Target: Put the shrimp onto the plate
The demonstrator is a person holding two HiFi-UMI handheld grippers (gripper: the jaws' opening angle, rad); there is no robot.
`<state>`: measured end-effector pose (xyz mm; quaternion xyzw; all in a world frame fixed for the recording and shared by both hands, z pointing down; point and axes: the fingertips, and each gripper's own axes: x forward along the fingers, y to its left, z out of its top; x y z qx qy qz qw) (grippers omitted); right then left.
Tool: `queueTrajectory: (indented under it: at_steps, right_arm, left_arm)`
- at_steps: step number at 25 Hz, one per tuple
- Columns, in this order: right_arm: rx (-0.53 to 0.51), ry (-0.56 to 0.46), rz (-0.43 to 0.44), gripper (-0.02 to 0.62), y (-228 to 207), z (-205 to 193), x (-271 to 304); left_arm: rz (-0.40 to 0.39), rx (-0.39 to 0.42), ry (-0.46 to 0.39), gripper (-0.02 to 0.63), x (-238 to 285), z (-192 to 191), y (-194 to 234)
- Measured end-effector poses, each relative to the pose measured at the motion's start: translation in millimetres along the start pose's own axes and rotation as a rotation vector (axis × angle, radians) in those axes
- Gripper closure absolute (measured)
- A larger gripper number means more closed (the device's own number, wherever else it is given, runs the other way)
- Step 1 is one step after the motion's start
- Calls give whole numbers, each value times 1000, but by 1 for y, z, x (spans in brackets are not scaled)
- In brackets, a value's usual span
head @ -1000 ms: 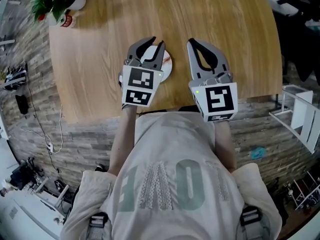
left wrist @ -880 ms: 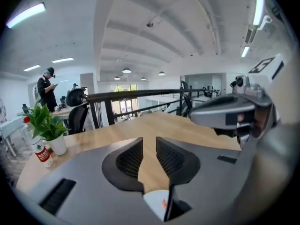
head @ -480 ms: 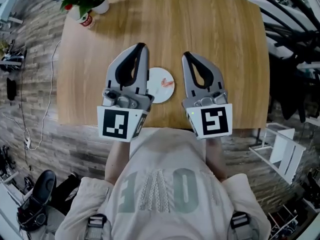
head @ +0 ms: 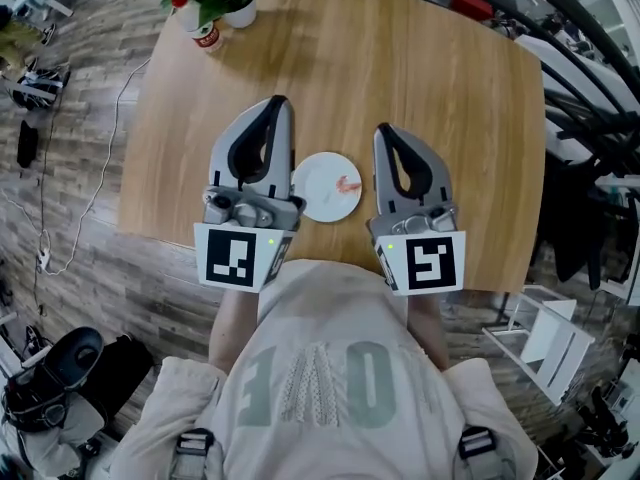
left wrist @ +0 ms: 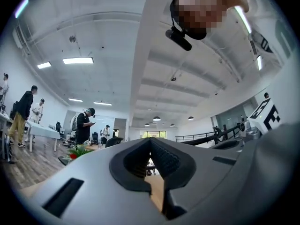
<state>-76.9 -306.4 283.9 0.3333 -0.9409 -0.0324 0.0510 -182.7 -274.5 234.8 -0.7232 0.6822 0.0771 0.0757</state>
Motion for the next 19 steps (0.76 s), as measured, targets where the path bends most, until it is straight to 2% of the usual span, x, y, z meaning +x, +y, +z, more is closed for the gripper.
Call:
queueTrajectory:
  at_steps: [6, 19]
  right_arm:
    - [-12, 7, 21, 577, 1, -4, 0]
    - [-33, 61, 38, 577, 8, -18, -13]
  left_arm:
    - [3, 20, 21, 597, -1, -3, -4]
    - [-88, 66, 76, 597, -2, -13, -23]
